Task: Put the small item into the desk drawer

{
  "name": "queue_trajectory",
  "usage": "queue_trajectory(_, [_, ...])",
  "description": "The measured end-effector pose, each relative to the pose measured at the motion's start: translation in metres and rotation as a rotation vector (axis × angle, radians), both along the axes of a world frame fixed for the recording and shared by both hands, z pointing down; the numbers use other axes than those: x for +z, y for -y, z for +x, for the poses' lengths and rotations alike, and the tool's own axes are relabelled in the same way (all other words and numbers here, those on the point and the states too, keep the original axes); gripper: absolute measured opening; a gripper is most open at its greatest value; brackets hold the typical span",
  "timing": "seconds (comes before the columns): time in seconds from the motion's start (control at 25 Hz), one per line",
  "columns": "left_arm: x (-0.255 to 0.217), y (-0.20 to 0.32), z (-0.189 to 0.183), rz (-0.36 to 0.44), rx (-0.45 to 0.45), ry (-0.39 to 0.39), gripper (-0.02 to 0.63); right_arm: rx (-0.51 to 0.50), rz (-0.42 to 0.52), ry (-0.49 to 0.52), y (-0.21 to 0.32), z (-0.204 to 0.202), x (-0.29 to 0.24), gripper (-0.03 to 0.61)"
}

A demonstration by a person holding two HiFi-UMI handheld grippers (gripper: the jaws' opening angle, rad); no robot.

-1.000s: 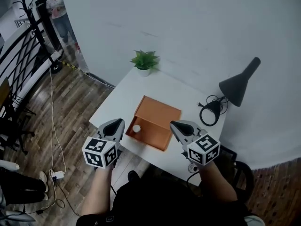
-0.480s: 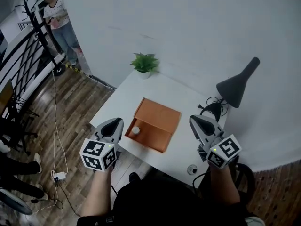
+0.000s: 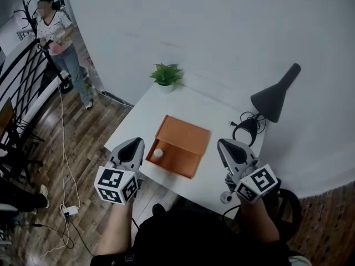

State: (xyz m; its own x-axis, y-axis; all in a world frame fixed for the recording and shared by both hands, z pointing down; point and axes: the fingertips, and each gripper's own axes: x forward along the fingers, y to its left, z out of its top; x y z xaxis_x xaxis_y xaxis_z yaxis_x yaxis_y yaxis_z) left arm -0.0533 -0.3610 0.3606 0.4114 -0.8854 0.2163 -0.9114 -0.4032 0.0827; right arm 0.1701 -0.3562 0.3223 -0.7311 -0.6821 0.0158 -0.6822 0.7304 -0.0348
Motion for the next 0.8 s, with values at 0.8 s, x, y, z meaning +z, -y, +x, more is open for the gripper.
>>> queue_trajectory(0.8, [0.0097, -0.0044, 0.0023, -0.031, 0.013, -0.006, 0.025, -0.013, -0.009, -0.011, -0.0042, 0.0012, 0.0020, 0.003])
